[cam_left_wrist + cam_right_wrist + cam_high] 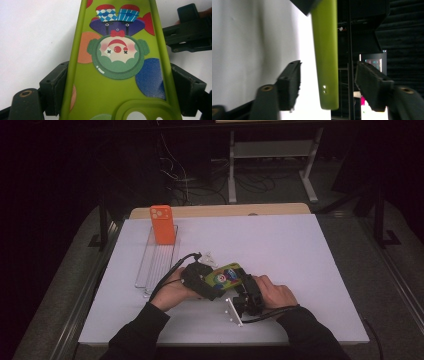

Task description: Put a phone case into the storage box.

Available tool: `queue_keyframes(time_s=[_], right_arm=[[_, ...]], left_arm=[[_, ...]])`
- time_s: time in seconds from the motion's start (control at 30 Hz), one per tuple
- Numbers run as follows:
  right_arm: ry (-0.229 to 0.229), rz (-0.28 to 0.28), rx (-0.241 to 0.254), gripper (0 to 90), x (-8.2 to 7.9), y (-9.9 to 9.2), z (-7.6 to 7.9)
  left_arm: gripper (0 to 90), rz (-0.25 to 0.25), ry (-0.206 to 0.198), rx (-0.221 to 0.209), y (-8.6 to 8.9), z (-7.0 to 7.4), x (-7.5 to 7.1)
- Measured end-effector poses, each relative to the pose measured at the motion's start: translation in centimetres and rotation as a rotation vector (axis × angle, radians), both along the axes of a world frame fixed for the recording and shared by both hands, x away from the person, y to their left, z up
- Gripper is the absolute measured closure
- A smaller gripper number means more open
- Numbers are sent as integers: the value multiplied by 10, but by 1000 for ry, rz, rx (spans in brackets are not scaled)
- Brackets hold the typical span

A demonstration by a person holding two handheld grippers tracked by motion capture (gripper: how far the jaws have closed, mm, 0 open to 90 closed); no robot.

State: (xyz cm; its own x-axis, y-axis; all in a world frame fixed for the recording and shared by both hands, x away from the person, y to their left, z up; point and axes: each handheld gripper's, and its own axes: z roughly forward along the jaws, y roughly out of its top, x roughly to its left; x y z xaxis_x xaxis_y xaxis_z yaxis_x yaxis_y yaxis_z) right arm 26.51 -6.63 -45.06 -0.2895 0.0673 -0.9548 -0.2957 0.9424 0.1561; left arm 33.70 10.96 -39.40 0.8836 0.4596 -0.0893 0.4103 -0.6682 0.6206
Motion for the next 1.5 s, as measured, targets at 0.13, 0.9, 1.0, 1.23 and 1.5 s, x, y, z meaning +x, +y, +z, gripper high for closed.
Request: queue_keyframes(time_s=[0.13,0.9,1.0,1.23,1.5], right_arm=[[-18,8,-19,522,-1,3,-2],[-30,-7,-42,752,-4,3,-2],[-13,-32,-19,752,-1,0,0],[63,-79,78,752,8,-10,8],[225,-150,230,753,17,-20,15]], left_arm=[[152,1,-3,-2,0,0,0],[36,-8,-11,-35,6,6,-1],[7,-8,-22,-55,11,10,-1],[0,18,-37,-62,26,12,5],[0,36,-39,-60,31,11,8]])
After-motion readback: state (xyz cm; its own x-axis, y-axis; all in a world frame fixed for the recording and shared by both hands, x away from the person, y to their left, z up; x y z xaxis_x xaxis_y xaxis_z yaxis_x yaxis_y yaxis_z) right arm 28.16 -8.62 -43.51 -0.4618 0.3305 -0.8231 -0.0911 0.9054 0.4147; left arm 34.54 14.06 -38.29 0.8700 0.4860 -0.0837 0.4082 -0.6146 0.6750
